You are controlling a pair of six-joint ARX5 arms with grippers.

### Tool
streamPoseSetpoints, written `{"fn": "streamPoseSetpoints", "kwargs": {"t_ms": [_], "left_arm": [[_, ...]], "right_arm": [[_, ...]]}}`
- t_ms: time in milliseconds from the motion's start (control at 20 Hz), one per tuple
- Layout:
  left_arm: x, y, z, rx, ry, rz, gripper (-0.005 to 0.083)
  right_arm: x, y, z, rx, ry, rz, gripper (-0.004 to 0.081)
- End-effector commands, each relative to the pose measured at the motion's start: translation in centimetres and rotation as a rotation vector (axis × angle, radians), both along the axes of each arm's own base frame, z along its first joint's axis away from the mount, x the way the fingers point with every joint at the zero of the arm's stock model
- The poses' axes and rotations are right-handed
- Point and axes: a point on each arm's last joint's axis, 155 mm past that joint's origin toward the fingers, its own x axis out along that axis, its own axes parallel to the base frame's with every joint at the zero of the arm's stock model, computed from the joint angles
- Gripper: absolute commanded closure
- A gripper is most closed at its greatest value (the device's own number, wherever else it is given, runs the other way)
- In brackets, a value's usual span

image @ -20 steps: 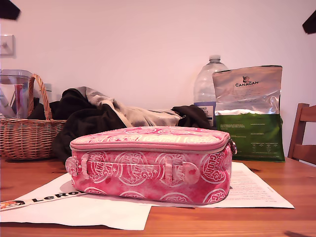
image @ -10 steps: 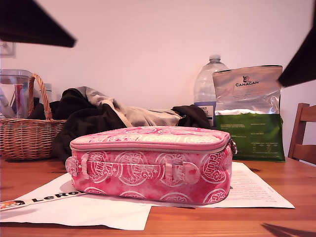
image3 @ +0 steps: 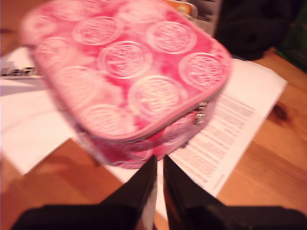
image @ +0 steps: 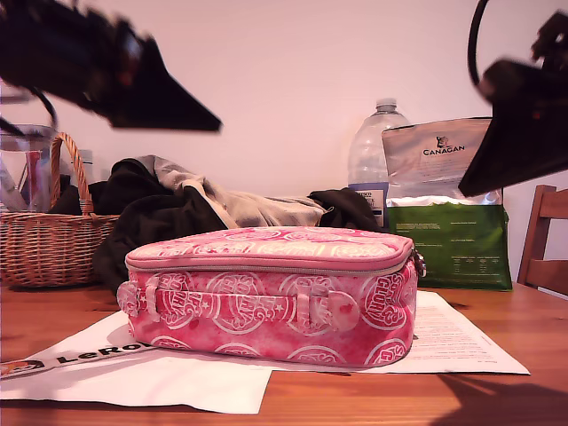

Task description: Open the zipper in the zip bag in front of you

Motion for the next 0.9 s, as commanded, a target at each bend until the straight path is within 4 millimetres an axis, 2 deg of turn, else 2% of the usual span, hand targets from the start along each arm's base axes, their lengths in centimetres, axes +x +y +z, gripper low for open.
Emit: {"fn": "streamPoseSetpoints", "kwargs": {"t_ms": [0,150,300,450,700,850], "left_arm": [[0.8,-0.9,-0.3,-0.002,-0.009,-0.015,0.0794],[2.7,-2.1,-1.4,0.004,0.002,-0.018,0.0794],[4.8,-3.3,-3.1,0.017,0.035,-0.027,0.0794],[6.3,-4.4,-5.5,0.034,0.083,-0.043,0.0794],[7.8,-5.2,-7.9,0.055,0.115,-0.053,0.0794],[7.9,-5.3,-8.6,0.068,0.117,-0.060,0.0794]], "right_arm": [[0.8,0.0,0.2,0.010,-0.018,-0.016,0.0644],[2.4,-0.1,0.3,0.030,-0.042,-0.053,0.0586],[3.7,-0.3,-0.7,0.018,-0.034,-0.075,0.0525],[5.4,-0.4,-1.6,-0.006,-0.057,-0.080,0.0522],[7.5,0.1,-3.6,-0.089,-0.102,-0.031,0.0522],[7.5,0.3,-5.6,-0.103,-0.054,-0.009,0.0522]]}}
